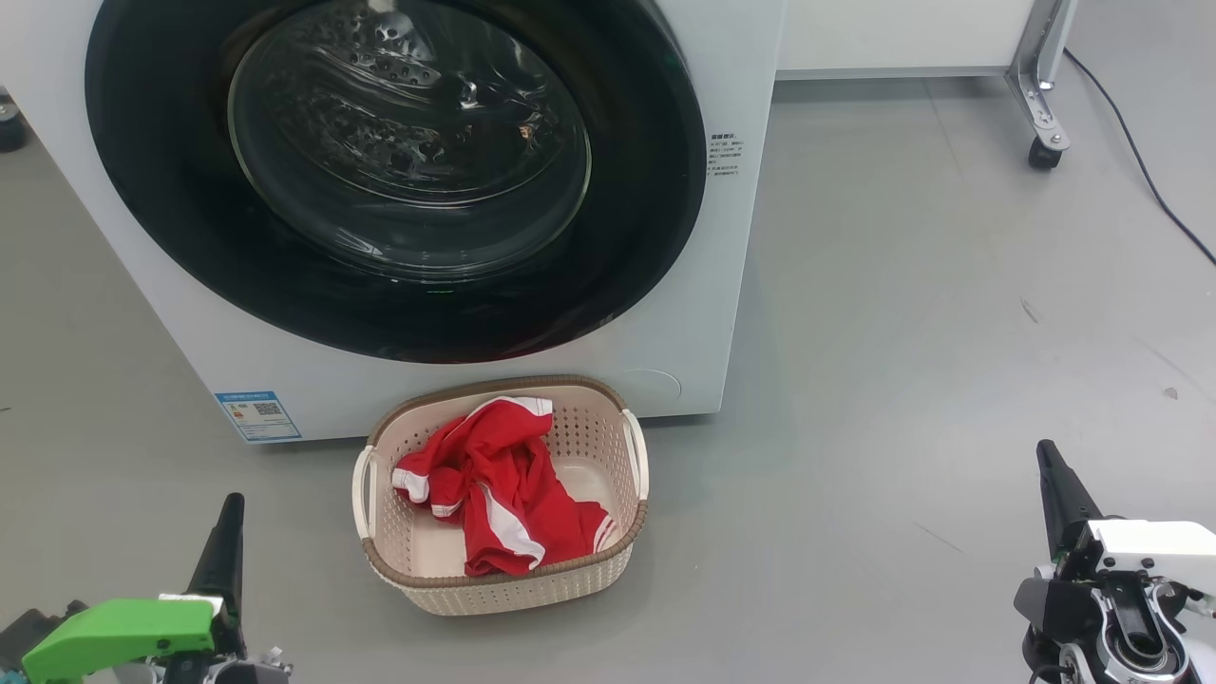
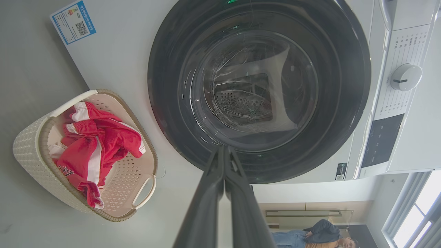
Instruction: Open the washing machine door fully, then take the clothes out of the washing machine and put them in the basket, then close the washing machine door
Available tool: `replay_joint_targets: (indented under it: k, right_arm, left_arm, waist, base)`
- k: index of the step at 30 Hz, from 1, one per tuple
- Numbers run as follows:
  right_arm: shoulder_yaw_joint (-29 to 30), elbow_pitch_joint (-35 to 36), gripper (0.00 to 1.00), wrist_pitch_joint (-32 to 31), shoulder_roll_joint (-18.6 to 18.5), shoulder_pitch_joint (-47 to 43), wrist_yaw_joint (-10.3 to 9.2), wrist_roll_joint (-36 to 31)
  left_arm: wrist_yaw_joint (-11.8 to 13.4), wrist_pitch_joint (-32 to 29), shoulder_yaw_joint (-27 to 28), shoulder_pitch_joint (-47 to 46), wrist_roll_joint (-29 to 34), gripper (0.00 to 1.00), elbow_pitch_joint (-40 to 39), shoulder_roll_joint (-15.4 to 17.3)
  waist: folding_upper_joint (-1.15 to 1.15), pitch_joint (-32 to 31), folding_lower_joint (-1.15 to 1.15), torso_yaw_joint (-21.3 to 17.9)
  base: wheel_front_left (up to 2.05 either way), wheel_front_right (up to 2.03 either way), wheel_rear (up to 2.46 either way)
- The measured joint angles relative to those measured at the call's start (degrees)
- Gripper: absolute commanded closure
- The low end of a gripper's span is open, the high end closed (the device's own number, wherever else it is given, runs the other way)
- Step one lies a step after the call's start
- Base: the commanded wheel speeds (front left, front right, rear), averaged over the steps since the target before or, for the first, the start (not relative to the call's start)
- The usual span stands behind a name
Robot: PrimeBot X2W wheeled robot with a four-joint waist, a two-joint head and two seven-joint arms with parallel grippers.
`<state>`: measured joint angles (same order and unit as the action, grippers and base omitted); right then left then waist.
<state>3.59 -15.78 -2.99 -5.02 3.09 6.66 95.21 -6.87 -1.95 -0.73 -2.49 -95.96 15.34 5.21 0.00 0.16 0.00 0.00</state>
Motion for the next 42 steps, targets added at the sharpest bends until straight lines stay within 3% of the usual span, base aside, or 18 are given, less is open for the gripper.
replay_joint_targets:
  k: [42]
  right_arm:
    - [0.14, -0.29, 1.0, -0.22, 0.07, 0.03, 0.3, 0.0]
  left_arm:
    - [-0.01, -0.34, 0.26, -0.19, 0.0, 1.0, 0.46, -0.03]
  waist:
    - [0.0, -0.01, 0.0, 0.0]
  base:
    - [0.0, 0.0, 0.0]
